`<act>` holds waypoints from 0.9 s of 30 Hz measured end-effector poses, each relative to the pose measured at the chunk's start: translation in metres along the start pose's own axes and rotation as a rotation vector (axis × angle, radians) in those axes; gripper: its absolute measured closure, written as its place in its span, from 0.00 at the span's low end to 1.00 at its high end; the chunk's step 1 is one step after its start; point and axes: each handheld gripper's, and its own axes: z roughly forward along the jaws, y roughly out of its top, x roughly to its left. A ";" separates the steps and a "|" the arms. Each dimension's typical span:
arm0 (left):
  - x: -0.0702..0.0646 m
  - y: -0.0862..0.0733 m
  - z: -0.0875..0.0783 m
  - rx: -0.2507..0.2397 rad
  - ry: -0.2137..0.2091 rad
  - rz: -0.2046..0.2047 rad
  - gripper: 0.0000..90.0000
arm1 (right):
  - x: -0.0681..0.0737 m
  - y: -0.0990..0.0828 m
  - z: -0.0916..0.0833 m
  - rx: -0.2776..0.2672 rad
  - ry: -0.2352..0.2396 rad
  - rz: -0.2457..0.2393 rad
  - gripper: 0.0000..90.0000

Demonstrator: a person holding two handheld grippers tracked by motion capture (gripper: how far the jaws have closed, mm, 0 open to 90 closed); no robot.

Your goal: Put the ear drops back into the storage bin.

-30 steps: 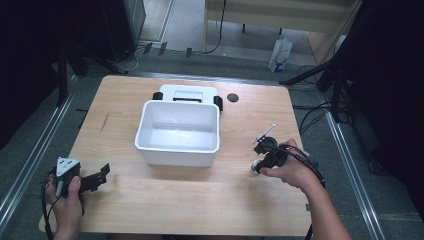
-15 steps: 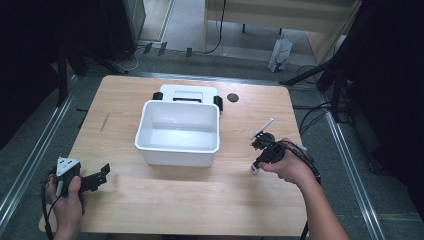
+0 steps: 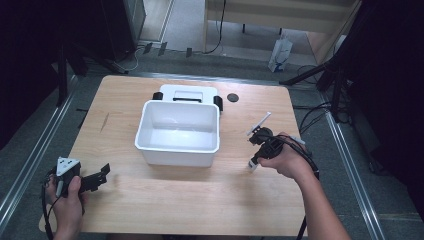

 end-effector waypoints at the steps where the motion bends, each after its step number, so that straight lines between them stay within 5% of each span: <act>1: 0.000 0.000 0.000 0.000 0.000 0.000 0.00 | 0.000 0.002 -0.002 -0.006 0.000 -0.003 0.80; 27: 0.001 0.000 0.000 0.004 -0.003 -0.005 0.01 | 0.023 0.082 -0.072 -0.057 0.004 -0.078 0.80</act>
